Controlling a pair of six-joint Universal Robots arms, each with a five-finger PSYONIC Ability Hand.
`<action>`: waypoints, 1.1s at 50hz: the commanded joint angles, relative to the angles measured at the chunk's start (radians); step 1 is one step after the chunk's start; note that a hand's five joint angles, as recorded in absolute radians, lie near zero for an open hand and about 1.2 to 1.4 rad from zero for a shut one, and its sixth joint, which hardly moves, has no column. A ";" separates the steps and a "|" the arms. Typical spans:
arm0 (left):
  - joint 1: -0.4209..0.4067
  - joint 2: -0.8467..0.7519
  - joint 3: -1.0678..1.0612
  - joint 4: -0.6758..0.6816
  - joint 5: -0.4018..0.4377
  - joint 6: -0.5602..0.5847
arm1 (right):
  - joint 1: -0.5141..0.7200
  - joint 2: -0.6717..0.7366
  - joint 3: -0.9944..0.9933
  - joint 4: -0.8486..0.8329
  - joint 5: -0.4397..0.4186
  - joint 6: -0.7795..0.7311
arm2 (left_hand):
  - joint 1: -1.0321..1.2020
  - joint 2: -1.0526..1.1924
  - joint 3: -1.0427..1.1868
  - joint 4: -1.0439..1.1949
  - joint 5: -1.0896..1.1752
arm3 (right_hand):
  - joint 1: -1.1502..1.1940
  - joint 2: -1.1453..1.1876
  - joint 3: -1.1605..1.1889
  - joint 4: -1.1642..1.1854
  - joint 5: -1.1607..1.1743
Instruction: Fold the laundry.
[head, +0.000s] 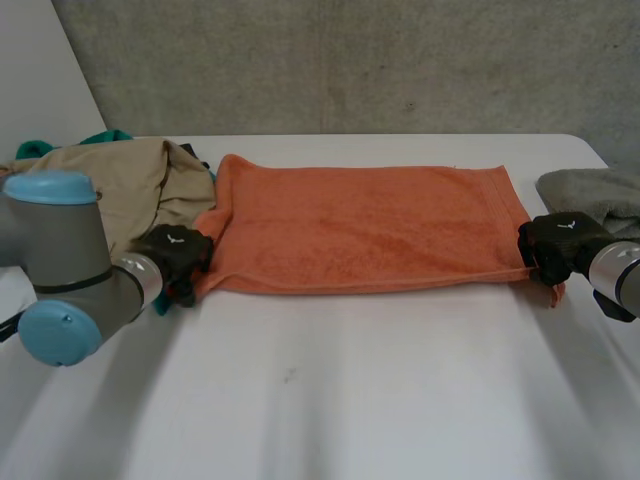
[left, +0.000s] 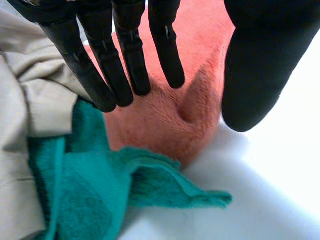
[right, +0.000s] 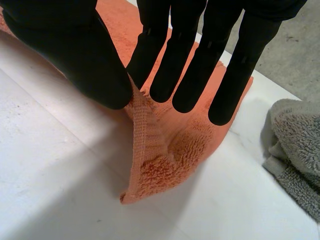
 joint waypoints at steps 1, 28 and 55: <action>-0.018 -0.067 0.091 -0.009 -0.049 0.023 | -0.004 0.000 -0.005 0.001 0.001 -0.006 | -0.061 -0.065 -0.065 -0.063 -0.065 | 0.252 0.216 0.205 0.199 0.231; -0.035 0.158 -0.116 -0.187 -0.104 0.189 | -0.168 -0.153 0.032 0.743 0.007 -0.689 | 0.705 0.701 0.701 0.703 0.701 | 0.252 0.216 0.205 0.199 0.231; -0.136 -0.149 0.526 -0.097 -0.164 0.067 | -0.071 0.023 -0.216 0.114 0.045 -0.384 | 0.705 0.701 0.701 0.703 0.701 | 0.252 0.216 0.205 0.199 0.231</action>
